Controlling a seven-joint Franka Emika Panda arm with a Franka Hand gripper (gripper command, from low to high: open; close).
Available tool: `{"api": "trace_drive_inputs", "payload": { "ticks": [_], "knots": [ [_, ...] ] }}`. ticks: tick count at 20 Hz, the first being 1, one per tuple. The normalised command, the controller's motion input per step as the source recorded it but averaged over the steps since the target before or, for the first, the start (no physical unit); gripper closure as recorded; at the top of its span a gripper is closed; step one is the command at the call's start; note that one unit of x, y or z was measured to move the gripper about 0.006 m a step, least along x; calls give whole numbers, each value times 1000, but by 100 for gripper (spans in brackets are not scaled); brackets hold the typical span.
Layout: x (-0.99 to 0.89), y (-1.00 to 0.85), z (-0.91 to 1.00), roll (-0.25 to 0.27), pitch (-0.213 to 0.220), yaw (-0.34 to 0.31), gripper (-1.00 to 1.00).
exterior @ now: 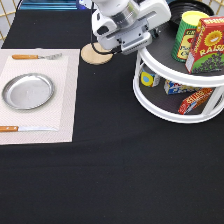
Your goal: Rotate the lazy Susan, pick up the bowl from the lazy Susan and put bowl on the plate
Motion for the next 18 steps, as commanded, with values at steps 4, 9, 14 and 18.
{"api": "trace_drive_inputs", "payload": {
  "ticks": [4,9,14,18],
  "knots": [
    [715,-2,0,-3,0,14,-100],
    [720,-3,0,0,0,43,-100],
    [757,0,45,0,0,92,-100],
    [681,0,24,0,-11,108,-100]
  ]
}}
